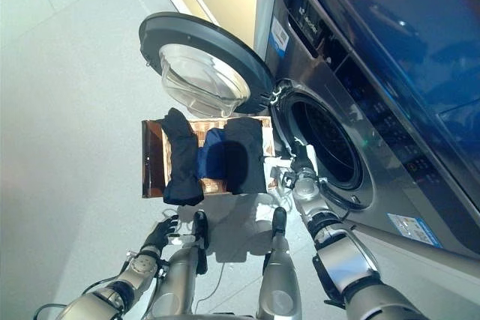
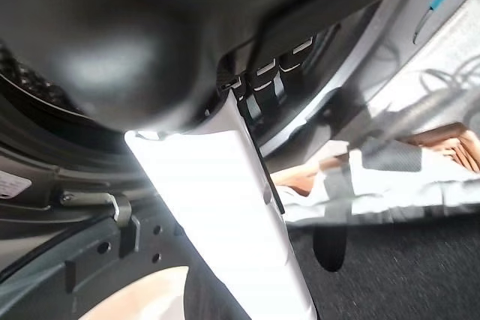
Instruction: Pick up the clothes and place them into the washing machine
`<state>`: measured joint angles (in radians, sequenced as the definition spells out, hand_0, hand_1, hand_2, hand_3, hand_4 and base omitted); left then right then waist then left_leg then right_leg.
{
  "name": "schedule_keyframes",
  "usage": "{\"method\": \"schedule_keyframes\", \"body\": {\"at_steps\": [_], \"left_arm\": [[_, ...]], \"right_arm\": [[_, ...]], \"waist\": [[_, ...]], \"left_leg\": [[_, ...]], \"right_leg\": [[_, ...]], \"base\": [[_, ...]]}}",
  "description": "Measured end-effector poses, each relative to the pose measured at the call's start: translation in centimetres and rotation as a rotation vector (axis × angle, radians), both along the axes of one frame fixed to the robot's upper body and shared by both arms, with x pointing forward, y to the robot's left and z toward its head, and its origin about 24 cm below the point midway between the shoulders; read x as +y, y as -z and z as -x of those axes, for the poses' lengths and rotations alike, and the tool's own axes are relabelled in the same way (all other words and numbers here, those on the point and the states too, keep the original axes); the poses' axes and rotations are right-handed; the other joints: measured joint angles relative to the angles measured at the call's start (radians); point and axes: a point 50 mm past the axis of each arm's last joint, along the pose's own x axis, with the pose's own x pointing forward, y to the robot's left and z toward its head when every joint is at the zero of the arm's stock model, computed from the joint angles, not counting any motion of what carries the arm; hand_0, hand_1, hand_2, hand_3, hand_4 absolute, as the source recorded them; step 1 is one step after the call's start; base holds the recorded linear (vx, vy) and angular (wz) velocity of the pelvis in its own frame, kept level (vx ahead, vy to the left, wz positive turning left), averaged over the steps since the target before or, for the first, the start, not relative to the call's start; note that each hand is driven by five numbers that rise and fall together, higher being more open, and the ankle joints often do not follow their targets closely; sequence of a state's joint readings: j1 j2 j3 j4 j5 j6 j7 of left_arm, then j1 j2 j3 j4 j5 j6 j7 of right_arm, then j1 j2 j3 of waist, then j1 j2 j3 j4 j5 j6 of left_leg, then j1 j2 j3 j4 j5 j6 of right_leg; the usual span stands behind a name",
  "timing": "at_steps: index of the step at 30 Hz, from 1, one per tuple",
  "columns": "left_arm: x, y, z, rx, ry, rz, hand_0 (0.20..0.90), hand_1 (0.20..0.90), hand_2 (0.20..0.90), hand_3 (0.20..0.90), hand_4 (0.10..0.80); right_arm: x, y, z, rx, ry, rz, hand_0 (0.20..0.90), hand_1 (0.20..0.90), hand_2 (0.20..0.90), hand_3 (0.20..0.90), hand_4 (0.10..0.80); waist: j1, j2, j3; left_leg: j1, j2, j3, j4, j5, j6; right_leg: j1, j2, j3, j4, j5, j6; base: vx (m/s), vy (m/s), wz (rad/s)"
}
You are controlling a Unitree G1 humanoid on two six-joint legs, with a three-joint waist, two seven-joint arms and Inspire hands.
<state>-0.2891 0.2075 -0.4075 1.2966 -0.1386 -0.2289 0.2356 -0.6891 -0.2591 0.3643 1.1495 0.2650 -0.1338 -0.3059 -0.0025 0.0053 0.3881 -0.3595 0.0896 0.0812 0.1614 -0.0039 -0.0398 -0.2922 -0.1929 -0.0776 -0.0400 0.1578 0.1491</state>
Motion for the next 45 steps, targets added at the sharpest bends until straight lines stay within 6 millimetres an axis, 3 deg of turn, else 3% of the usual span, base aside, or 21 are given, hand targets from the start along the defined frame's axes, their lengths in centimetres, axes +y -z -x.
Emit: {"method": "schedule_keyframes", "body": {"at_steps": [6, 12, 16, 29, 38, 45], "left_arm": [[-0.2, -0.8, -1.4, -0.050, -0.019, 0.010, 0.900, 0.900, 0.900, 0.900, 0.800], [-0.3, -1.2, -2.0, -0.074, -0.021, 0.006, 0.900, 0.900, 0.900, 0.900, 0.800], [-0.3, -1.6, -2.6, -0.096, -0.027, 0.002, 0.900, 0.900, 0.900, 0.900, 0.800], [-0.3, -2.0, -3.1, -0.134, -0.064, 0.011, 0.900, 0.900, 0.900, 0.900, 0.800], [-0.6, -2.7, -3.9, -0.184, -0.085, 0.047, 0.900, 0.900, 0.900, 0.900, 0.800], [-1.1, -4.9, -5.7, -0.328, -0.053, 0.092, 0.900, 0.900, 0.900, 0.900, 0.800]], "right_arm": [[0.6, -1.1, -0.8, -0.039, 0.005, -0.047, 0.900, 0.900, 0.900, 0.900, 0.800], [3.6, -2.1, -1.5, -0.074, -0.062, -0.097, 0.900, 0.900, 0.900, 0.900, 0.800], [4.5, -2.3, -1.6, -0.084, -0.059, -0.123, 0.900, 0.900, 0.900, 0.900, 0.800], [5.3, -3.3, -2.0, -0.120, -0.073, -0.115, 0.900, 0.900, 0.900, 0.900, 0.800], [4.6, -4.3, -2.5, -0.170, -0.047, -0.102, 0.900, 0.900, 0.900, 0.900, 0.800], [3.1, -6.6, -3.3, -0.266, 0.011, -0.094, 0.900, 0.900, 0.900, 0.900, 0.800]], "waist": [[0.021, 0.002, 0.024], [0.027, 0.002, 0.040], [0.045, 0.002, 0.041], [0.045, -0.016, 0.056], [0.046, -0.017, 0.086], [0.049, 0.007, 0.119]], "left_leg": [[-0.048, -0.001, -0.009, 0.023, 0.003, 0.002], [-0.051, -0.003, -0.029, 0.033, 0.004, 0.003], [-0.057, -0.004, -0.034, 0.037, 0.007, 0.004], [-0.098, -0.012, -0.051, 0.043, 0.016, 0.006], [-0.122, -0.013, -0.055, 0.046, 0.019, 0.007], [-0.184, -0.017, -0.058, 0.041, 0.035, 0.010]], "right_leg": [[-0.031, -0.001, -0.014, 0.004, 0.010, 0.004], [-0.028, -0.002, -0.020, 0.020, 0.010, 0.003], [-0.028, -0.003, -0.024, 0.019, 0.005, -0.004], [-0.054, -0.008, -0.040, 0.019, 0.006, -0.004], [-0.074, -0.009, -0.044, 0.019, 0.010, -0.002], [-0.137, -0.014, -0.046, 0.021, 0.018, 0.000]], "base": [[-0.019, 0.012, 0.08], [-0.012, 0.018, 0.04], [-0.011, 0.010, 0.02], [-0.002, 0.006, 0.04], [0.015, -0.004, 0.02], [0.002, 0.005, 0.03]]}}
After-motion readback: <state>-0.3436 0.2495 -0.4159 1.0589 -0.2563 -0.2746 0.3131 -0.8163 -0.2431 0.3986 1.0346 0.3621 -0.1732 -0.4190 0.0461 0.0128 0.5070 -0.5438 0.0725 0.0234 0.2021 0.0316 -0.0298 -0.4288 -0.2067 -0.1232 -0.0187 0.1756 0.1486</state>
